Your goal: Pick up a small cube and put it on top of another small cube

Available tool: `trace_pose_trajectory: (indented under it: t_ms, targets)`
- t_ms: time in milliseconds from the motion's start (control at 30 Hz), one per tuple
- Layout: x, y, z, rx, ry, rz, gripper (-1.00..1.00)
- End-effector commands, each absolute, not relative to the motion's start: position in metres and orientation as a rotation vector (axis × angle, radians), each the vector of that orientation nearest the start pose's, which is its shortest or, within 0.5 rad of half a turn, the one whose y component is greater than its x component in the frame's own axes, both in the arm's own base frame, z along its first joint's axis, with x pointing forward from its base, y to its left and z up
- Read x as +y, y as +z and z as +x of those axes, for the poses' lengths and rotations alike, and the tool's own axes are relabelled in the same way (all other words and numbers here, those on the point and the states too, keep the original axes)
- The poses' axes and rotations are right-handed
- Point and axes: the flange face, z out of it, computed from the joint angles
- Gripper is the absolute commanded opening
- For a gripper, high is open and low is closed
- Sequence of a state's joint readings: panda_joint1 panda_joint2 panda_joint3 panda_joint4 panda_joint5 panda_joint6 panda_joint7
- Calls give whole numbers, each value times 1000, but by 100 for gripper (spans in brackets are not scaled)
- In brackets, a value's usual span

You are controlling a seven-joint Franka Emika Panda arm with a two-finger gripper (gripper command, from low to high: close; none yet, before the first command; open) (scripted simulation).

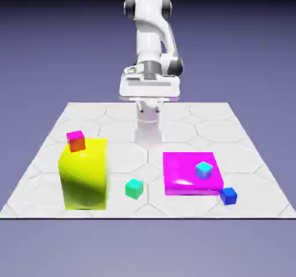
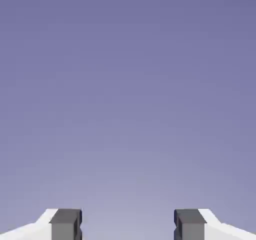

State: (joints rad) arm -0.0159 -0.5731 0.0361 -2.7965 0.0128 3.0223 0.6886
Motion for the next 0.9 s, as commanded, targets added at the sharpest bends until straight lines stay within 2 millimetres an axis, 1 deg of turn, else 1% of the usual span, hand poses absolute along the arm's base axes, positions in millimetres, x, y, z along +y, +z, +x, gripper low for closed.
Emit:
trace_pose_trajectory:
  t_ms: [0, 233, 467, 667, 867]
  targets:
    - [10, 468, 393, 843, -1088, -2562, 0]
    - [31, 495, 403, 472, -1199, -2800, 0]
    - [59, 511, 415, 39, -1238, -3008, 0]
    - [87, 514, 426, -383, -1201, -3142, 0]
    - [117, 507, 439, -844, -1090, -3212, 0]
